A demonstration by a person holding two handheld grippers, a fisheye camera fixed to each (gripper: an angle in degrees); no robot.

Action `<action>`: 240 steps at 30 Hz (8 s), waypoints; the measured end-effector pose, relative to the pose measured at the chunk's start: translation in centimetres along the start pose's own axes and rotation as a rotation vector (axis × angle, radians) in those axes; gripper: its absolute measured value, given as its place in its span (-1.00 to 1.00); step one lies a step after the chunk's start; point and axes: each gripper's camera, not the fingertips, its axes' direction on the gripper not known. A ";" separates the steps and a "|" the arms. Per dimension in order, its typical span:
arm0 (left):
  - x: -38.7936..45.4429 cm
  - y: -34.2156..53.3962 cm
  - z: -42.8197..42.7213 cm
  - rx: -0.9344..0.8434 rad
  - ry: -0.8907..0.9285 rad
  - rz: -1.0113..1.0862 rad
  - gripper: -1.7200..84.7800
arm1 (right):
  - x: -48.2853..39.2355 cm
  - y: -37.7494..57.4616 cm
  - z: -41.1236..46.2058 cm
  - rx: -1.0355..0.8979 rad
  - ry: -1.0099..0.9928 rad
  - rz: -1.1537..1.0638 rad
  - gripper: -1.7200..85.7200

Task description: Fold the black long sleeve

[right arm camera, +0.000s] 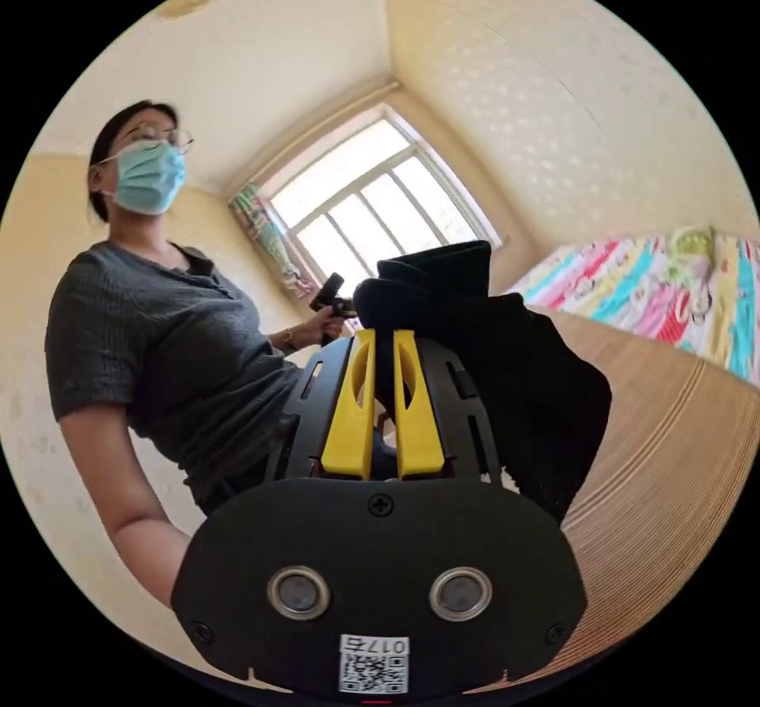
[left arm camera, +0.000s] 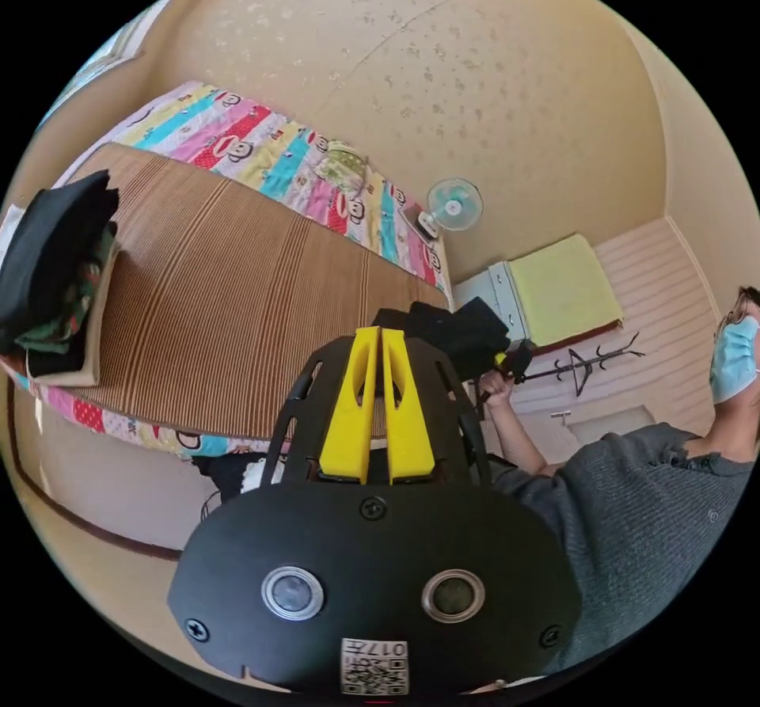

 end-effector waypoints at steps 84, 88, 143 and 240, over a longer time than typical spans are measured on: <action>40.0 18.0 -25.3 0.549 0.120 0.629 -0.98 | -20.8 -2.4 13.0 0.366 -0.292 0.189 -0.90; 39.4 8.1 -24.2 0.431 0.060 0.488 -0.96 | -12.6 -10.3 13.3 0.310 0.172 0.348 -0.90; 20.2 -33.1 -12.1 -0.647 -0.223 -0.159 -0.66 | 20.5 -4.7 -16.8 -0.456 0.834 1.369 -0.64; 29.9 -7.4 2.9 -0.709 -0.198 -0.122 -0.76 | 1.4 4.4 -68.7 1.516 0.192 1.015 -0.87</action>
